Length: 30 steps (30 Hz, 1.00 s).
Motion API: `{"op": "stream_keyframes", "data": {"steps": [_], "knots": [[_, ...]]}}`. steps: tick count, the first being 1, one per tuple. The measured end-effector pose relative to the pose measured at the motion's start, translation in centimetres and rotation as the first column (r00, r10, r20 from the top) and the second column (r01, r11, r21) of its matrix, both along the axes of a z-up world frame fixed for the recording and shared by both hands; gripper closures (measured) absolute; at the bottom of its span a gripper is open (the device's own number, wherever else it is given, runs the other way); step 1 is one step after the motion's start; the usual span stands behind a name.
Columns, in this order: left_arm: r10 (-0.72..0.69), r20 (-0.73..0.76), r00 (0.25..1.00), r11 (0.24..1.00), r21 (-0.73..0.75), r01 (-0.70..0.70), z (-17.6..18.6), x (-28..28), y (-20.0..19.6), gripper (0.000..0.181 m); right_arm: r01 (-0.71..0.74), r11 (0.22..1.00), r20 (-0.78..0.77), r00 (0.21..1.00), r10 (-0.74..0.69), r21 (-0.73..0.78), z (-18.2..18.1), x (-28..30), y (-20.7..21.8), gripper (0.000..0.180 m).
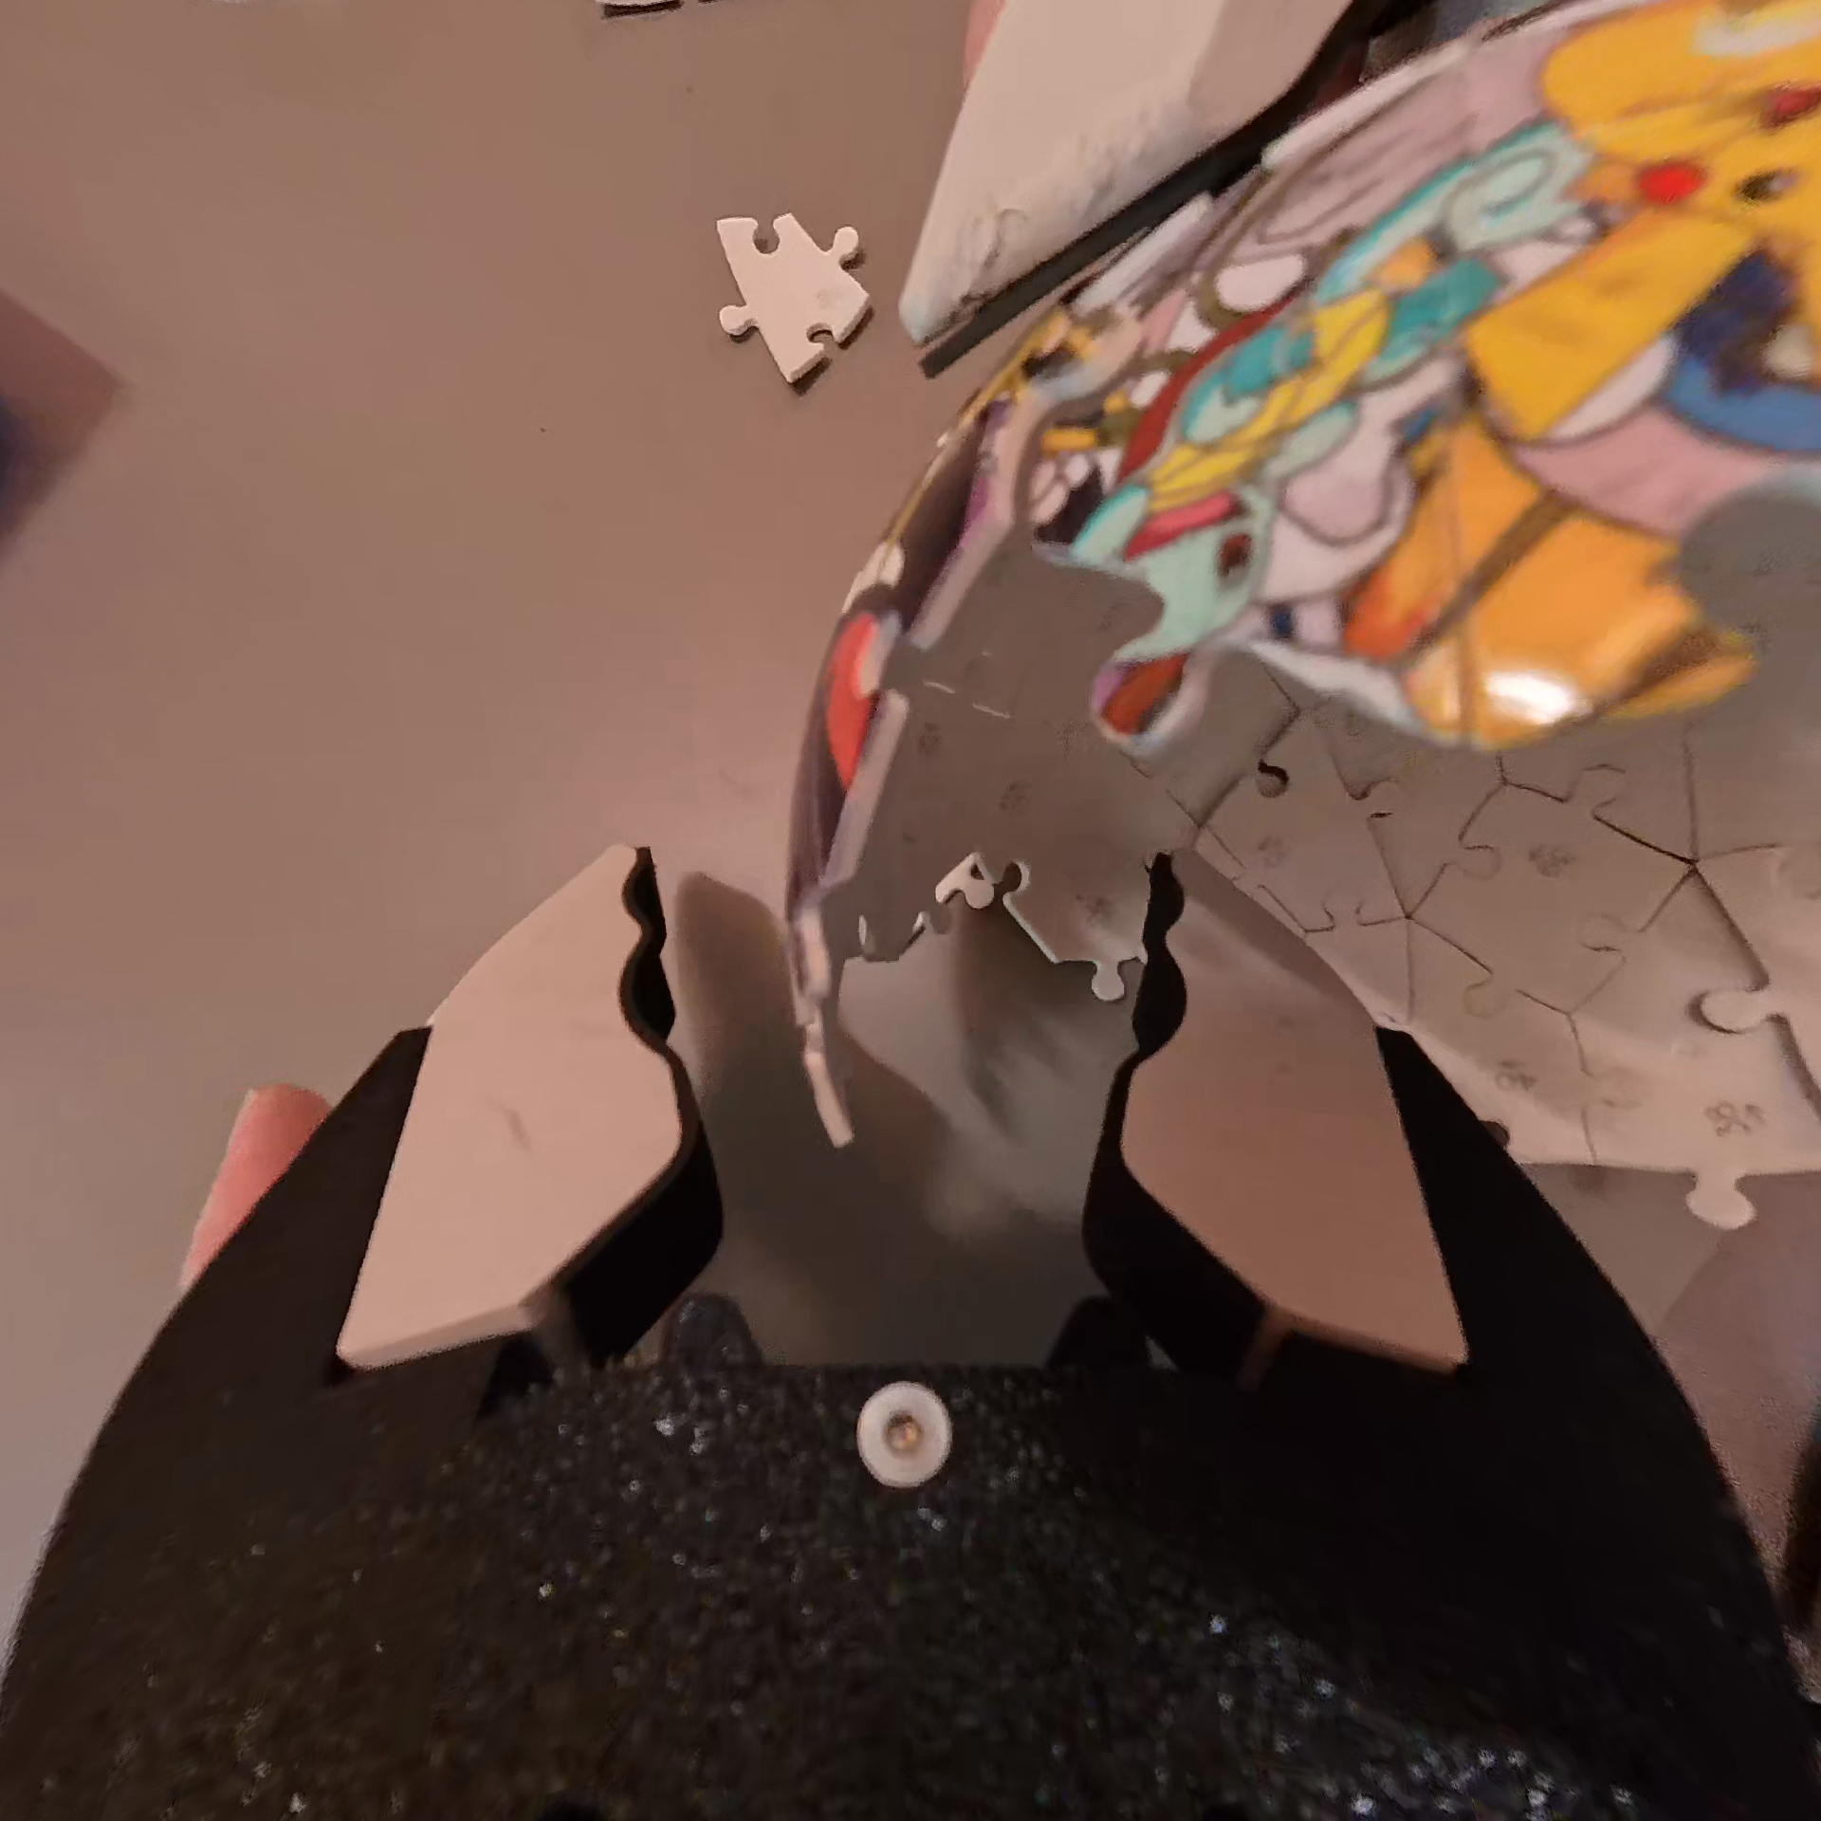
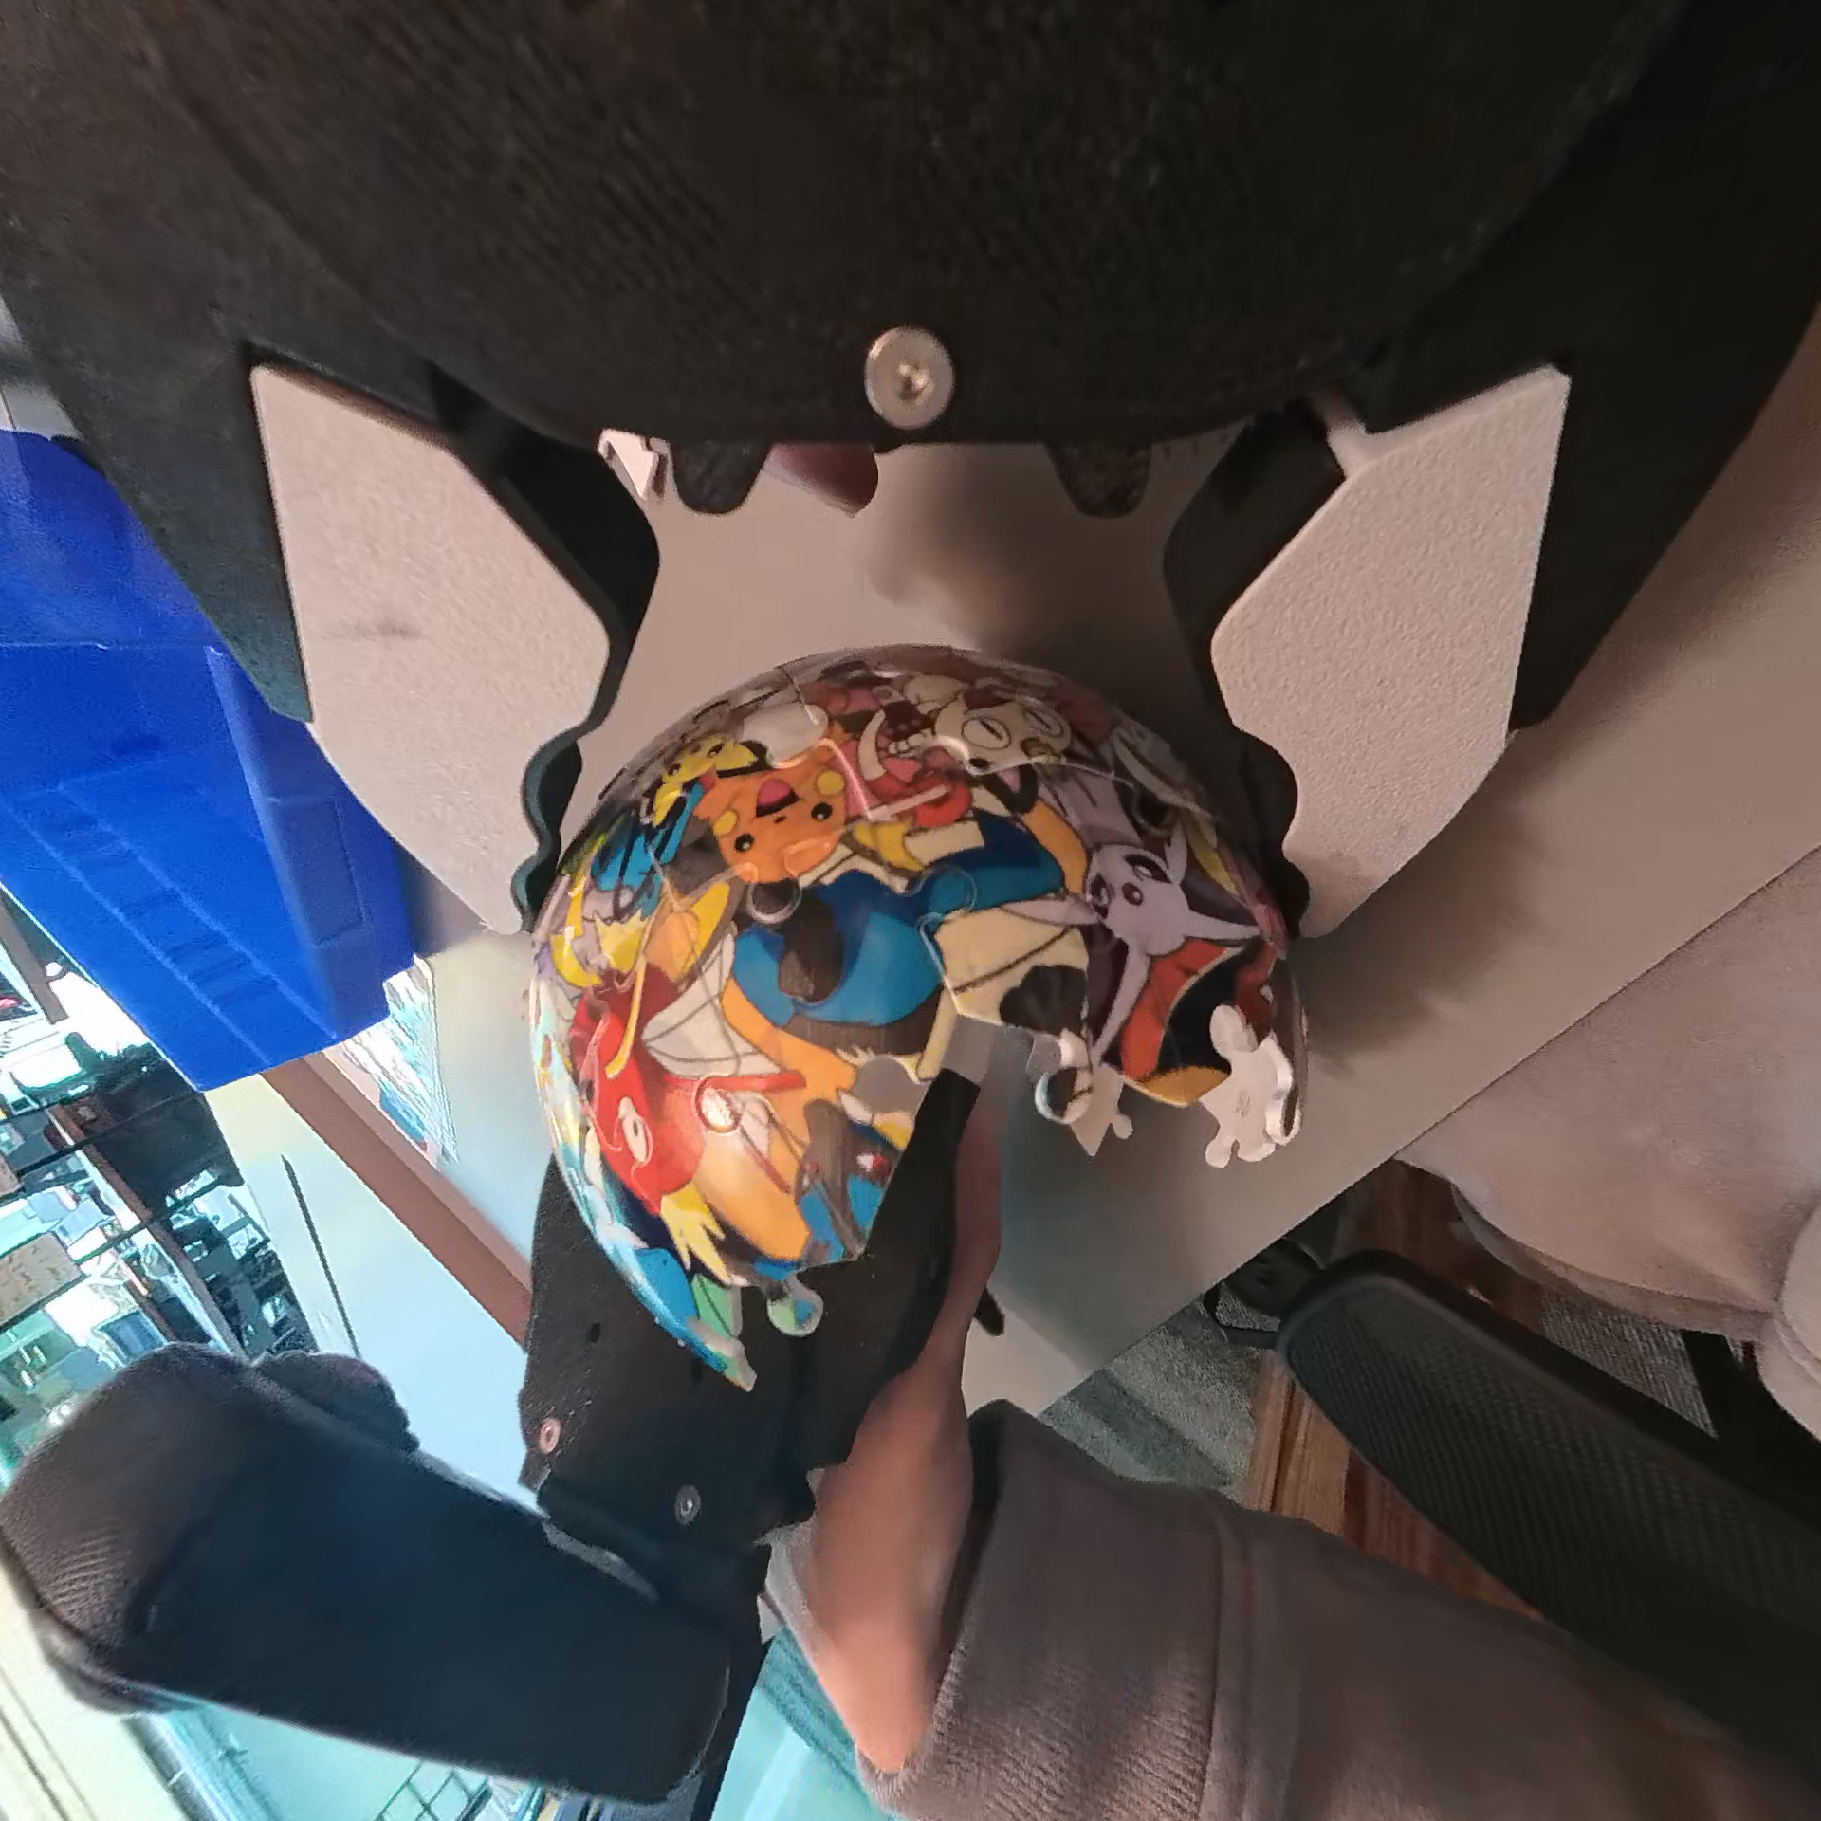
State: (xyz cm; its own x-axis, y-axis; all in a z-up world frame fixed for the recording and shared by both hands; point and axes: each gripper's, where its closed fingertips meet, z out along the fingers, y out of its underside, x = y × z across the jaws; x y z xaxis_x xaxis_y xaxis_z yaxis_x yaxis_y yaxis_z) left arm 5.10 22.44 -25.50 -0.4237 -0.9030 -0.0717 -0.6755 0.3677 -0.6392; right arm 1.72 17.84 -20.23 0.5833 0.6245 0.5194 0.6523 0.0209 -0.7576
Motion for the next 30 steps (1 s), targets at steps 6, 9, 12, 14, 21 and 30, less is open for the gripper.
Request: {"op": "stream_keyframes", "data": {"steps": [6,9,12,14,21,30], "knots": [[-0.004,-0.001,1.000,0.999,-0.035,0.004,-0.12,-0.10,0.03,0.089,0.005,1.000,0.001,1.000,-0.005,-0.001,-0.02,0.13,0.03,0.047],[-0.008,0.003,1.000,0.999,-0.051,0.008,-0.17,-0.11,-0.07,0.089,0.005,1.000,0.001,1.000,-0.005,0.000,-0.01,0.10,0.04,0.047],[0.003,0.006,1.000,0.998,-0.060,-0.002,-0.18,-0.09,0.20,0.088,0.008,1.000,0.012,1.000,-0.008,0.000,-0.07,0.16,0.06,0.047],[0.009,0.004,1.000,0.998,-0.066,-0.009,-0.23,-0.08,0.31,0.087,0.011,1.000,0.016,1.000,-0.011,0.001,-0.09,0.22,0.08,0.047],[0.021,0.005,1.000,0.997,-0.080,-0.020,-0.25,0.01,0.48,0.086,0.014,1.000,0.016,1.000,-0.013,-0.003,-0.12,0.24,0.17,0.047],[0.019,-0.025,1.000,0.993,-0.116,-0.022,-0.61,-0.18,0.37,0.086,0.028,0.999,0.001,1.000,-0.028,0.029,-0.12,-0.05,0.64,0.044]]}}
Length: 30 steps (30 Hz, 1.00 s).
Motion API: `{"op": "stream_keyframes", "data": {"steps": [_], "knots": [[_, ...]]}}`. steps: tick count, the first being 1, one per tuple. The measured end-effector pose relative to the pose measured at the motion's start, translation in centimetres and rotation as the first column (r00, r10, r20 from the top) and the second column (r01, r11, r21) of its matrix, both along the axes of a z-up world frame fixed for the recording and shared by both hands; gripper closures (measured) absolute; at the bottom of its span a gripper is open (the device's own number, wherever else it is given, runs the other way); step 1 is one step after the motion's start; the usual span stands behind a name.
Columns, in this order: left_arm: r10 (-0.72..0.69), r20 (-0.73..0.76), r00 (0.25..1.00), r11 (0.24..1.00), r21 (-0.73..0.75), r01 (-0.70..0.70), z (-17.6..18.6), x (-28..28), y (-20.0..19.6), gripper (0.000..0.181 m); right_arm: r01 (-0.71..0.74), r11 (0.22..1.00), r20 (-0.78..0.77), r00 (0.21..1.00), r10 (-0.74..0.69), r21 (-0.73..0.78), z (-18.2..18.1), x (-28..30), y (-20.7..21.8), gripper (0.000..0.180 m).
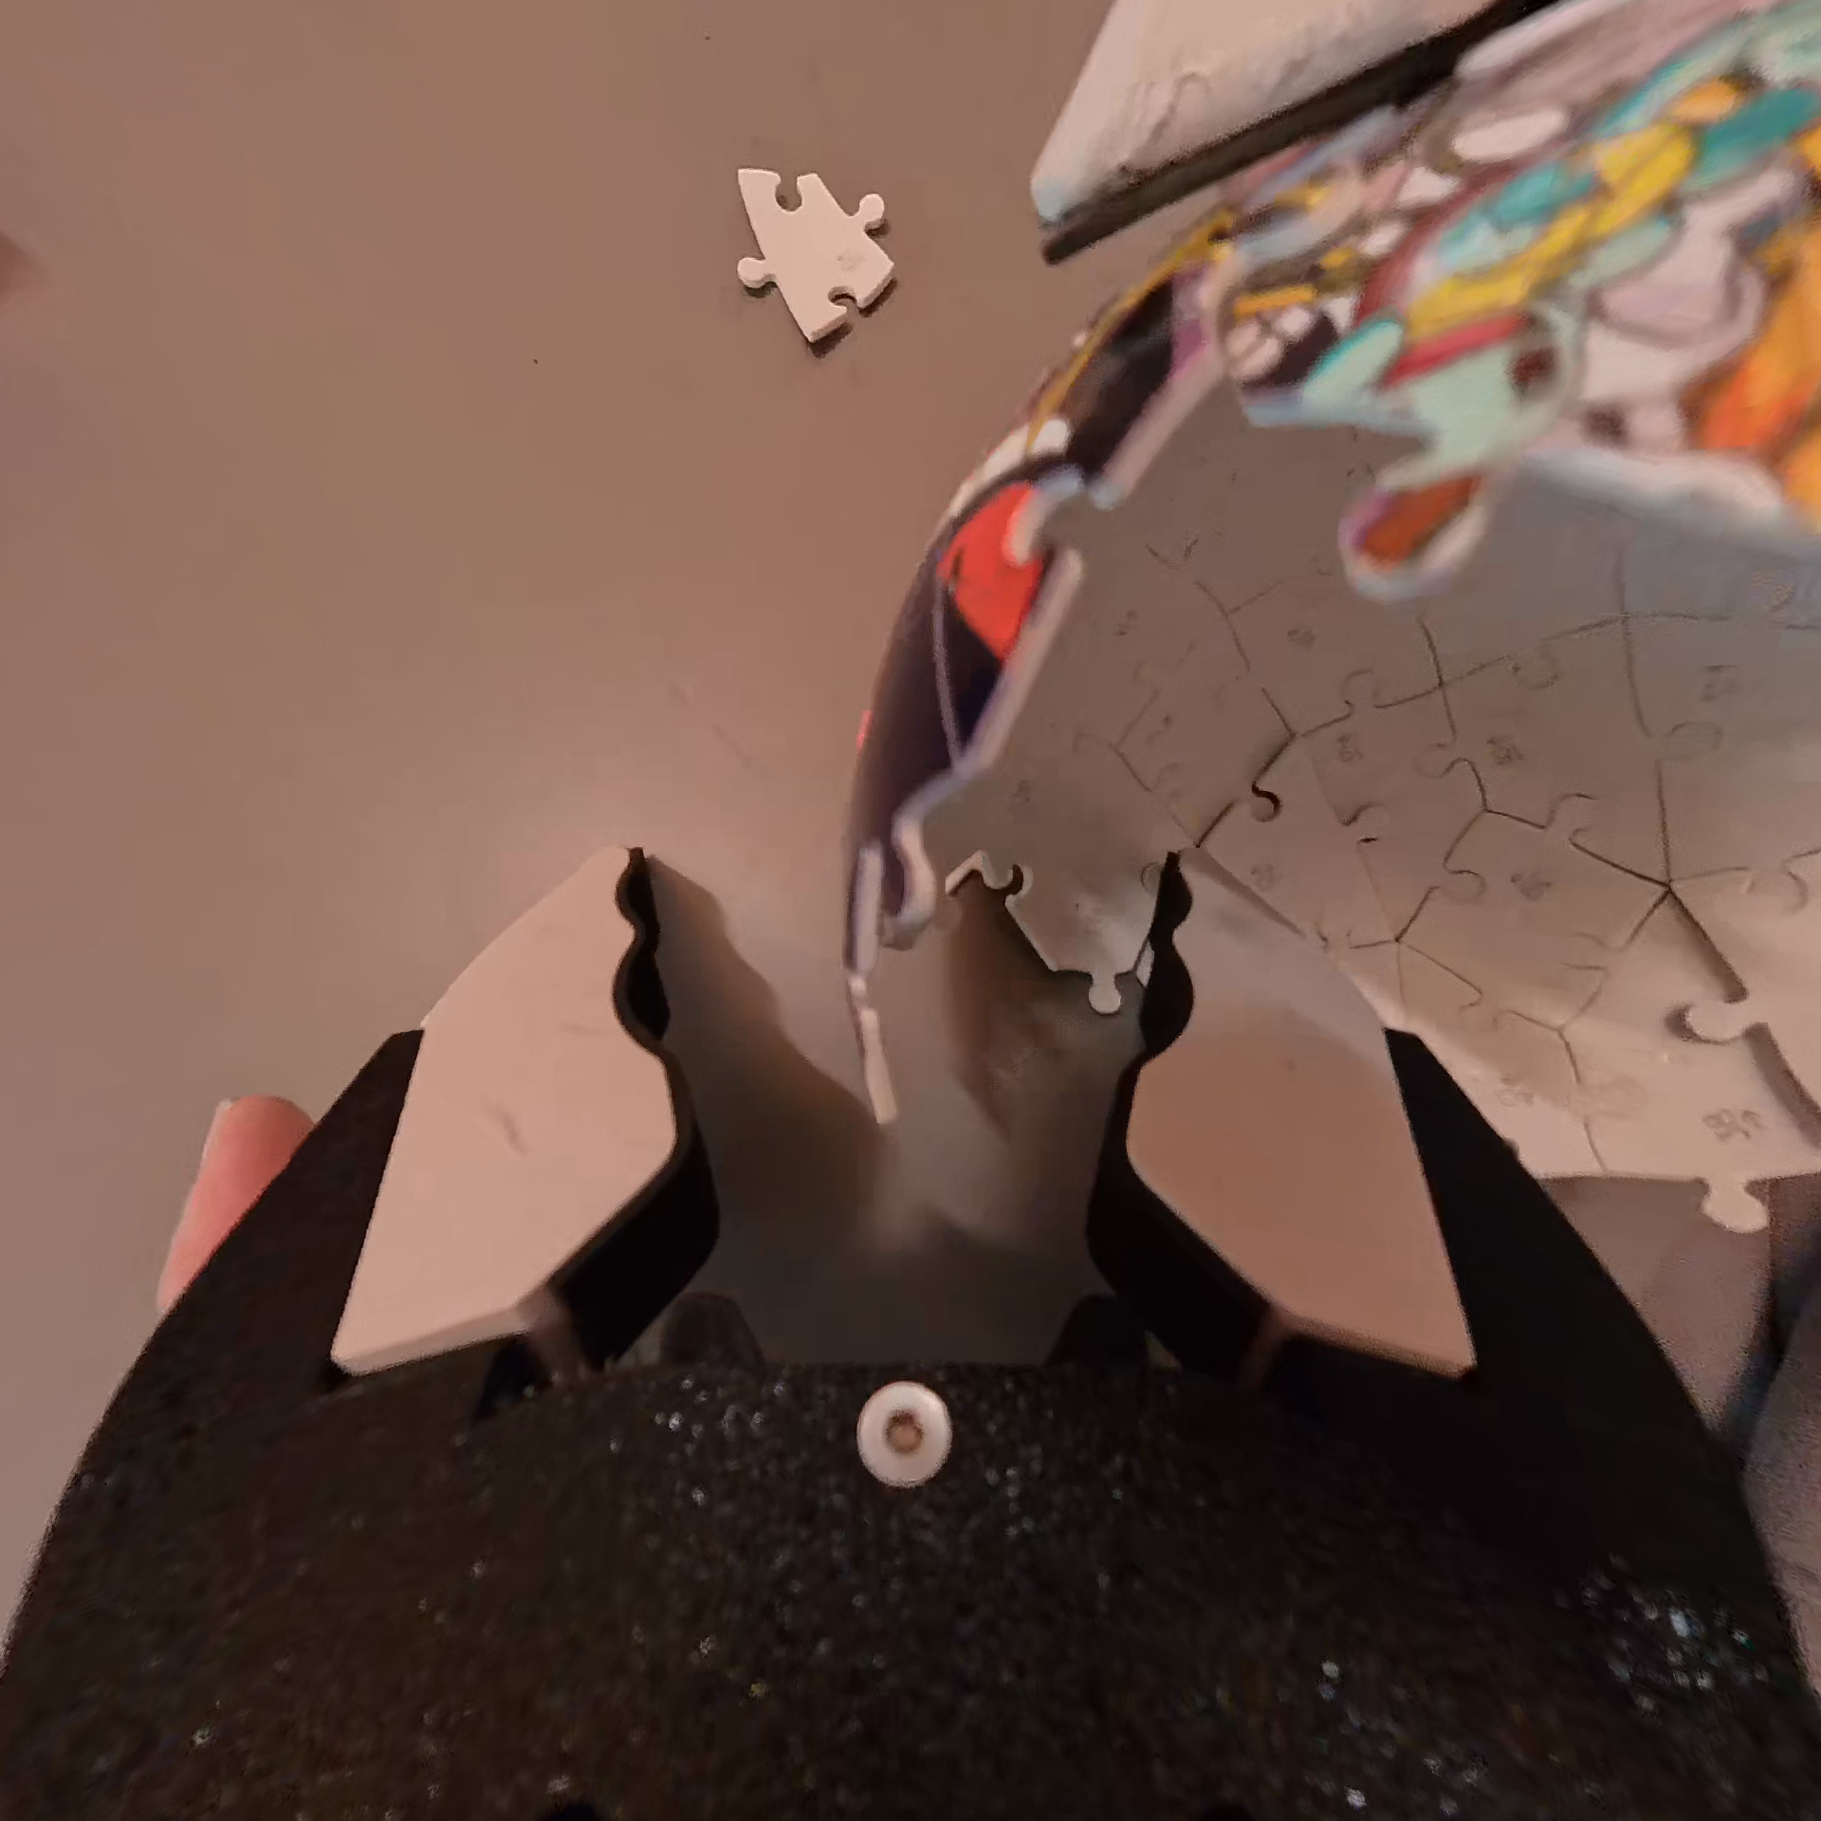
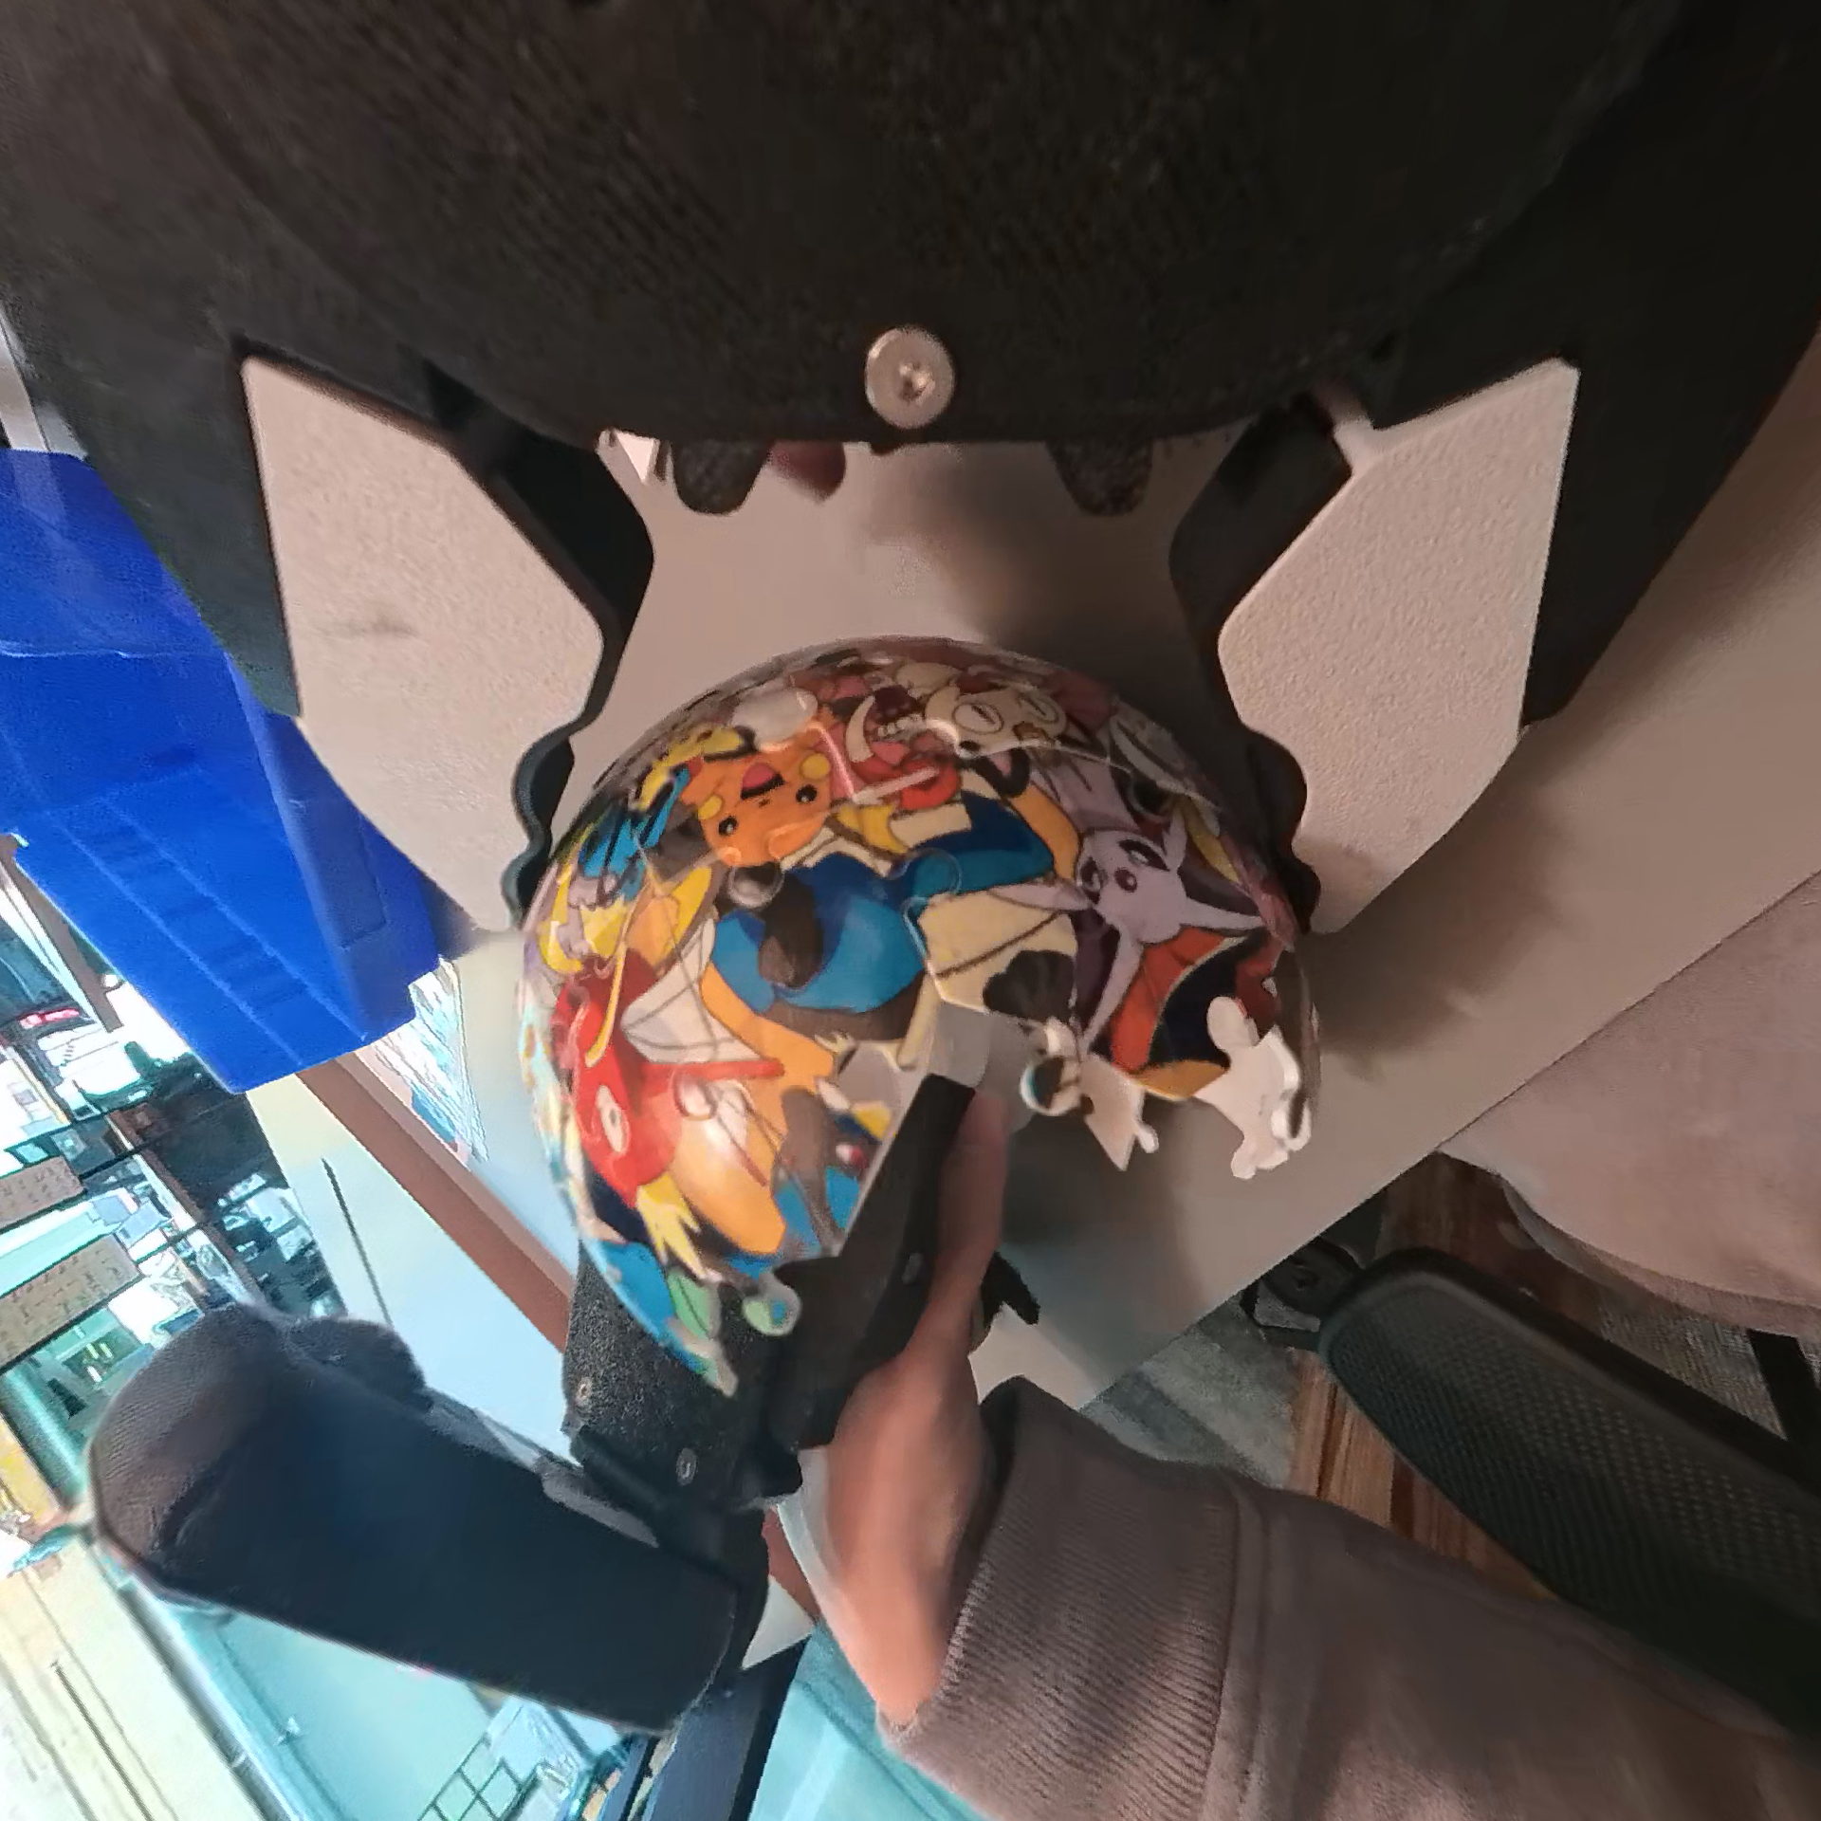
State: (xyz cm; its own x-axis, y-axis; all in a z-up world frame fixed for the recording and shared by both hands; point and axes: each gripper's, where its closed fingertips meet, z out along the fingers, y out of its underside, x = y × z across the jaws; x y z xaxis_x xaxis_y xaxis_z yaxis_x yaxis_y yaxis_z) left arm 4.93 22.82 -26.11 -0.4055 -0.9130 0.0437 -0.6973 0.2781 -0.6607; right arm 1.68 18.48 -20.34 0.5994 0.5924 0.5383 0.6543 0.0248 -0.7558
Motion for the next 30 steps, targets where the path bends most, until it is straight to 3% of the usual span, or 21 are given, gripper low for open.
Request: {"op": "stream_keyframes", "data": {"steps": [16,21,30], "knots": [[-0.048,0.073,0.996,0.994,0.102,0.041,0.4,0.5,0.2,0.070,-0.007,0.999,0.071,0.997,0.004,0.047,-0.2,-0.4,0.5,0.039],[-0.038,0.065,0.997,0.999,0.015,0.037,0.4,0.5,-0.8,0.077,-0.009,0.999,0.077,0.997,0.006,0.039,-0.5,-0.4,0.5,0.037],[-0.069,0.096,0.993,0.998,0.008,0.069,0.8,0.6,-1.4,0.075,-0.003,1.000,0.096,0.995,0.002,0.010,-0.8,-0.1,0.4,0.037]]}}
